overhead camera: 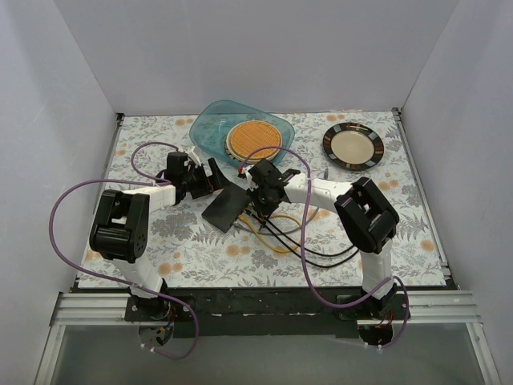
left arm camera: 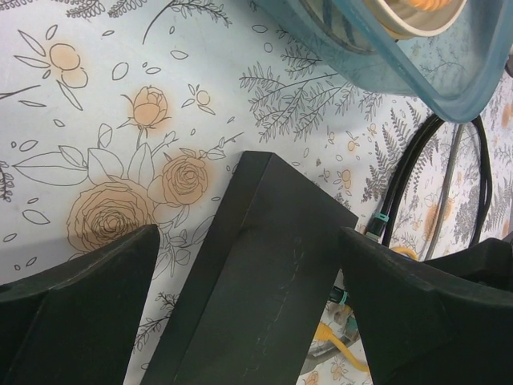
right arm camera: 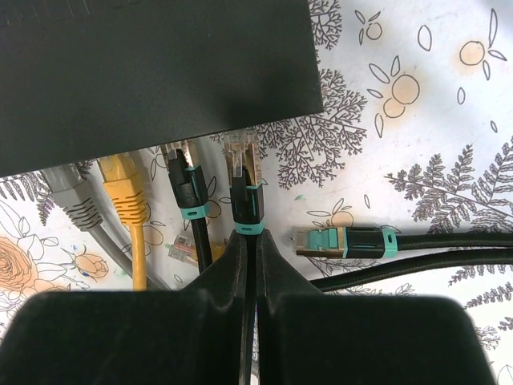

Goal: Insert the plug into the switch port

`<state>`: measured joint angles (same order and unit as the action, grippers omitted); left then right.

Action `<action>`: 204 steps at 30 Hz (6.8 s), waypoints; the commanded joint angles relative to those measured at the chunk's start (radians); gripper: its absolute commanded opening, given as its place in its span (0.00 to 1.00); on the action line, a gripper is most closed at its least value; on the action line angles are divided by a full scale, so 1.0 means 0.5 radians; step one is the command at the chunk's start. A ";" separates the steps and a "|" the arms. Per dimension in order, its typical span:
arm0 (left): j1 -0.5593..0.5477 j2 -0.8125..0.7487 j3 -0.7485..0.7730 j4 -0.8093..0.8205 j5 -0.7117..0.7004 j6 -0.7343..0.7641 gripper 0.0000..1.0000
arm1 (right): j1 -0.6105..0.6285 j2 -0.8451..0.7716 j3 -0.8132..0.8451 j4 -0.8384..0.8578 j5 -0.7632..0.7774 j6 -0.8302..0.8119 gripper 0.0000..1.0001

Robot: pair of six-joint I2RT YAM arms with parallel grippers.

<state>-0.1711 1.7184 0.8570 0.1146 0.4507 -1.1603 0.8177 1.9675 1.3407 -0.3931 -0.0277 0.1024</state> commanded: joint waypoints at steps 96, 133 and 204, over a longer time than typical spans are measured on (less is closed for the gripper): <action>-0.124 0.085 0.007 0.191 0.197 0.087 0.89 | 0.138 0.158 0.273 -0.067 0.068 0.126 0.01; -0.247 0.190 0.044 0.194 0.470 0.293 0.68 | 0.095 0.096 0.224 0.182 0.123 -0.156 0.01; -0.422 0.107 -0.045 0.240 0.574 0.544 0.50 | -0.025 0.250 0.779 0.280 -0.156 -0.272 0.01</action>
<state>-0.2836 1.8420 0.8738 0.3153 0.4938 -0.8719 0.7990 2.0846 1.5570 -0.5644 -0.0570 -0.0254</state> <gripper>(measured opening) 0.498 0.042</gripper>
